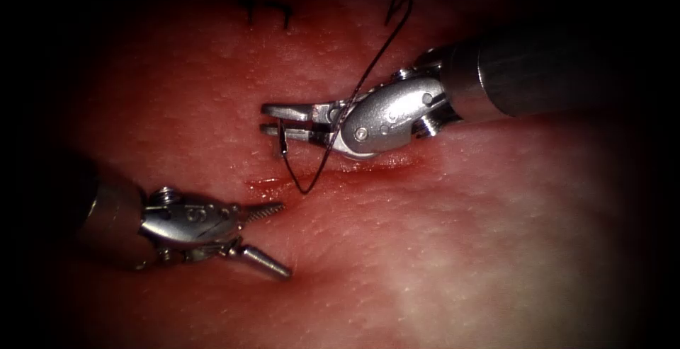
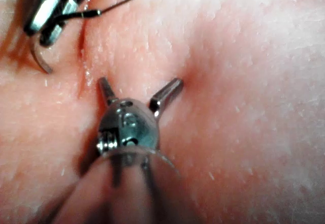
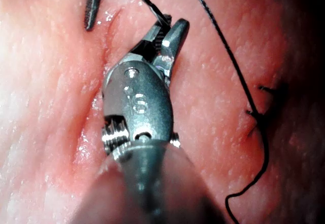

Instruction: Wound Closure

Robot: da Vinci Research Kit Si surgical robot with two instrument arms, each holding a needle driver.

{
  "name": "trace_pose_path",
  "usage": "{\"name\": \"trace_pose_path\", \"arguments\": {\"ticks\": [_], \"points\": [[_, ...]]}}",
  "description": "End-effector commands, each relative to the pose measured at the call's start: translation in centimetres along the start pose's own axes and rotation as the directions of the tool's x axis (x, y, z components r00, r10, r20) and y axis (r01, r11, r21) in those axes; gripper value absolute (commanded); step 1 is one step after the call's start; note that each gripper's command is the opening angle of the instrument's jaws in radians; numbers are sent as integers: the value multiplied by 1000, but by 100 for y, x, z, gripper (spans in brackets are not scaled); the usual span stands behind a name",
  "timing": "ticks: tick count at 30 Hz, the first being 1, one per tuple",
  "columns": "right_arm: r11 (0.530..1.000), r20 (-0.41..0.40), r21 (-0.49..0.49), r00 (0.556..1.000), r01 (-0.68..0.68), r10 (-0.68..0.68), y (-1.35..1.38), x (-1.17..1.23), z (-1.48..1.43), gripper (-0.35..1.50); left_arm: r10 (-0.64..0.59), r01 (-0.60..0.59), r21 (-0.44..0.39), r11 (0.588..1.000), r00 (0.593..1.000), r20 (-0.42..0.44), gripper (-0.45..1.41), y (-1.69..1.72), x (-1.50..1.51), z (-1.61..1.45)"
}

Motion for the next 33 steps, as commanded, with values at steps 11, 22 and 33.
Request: {"name": "trace_pose_path", "arguments": {"ticks": [11,22,33], "points": [[935,-27,62,936,-349,352,11,-26,27,-35,-33,34,20,999,998,-53,74,8,59,-1],[495,46,86,500,-864,865,6,-35,42,-35,-37,38,11,999,998,-50,74,1,63,-15],[170,102,33,173,-985,980,-9,-24,25,-35,-38,38,2,999,998,-46,74,0,61,-21]]}}
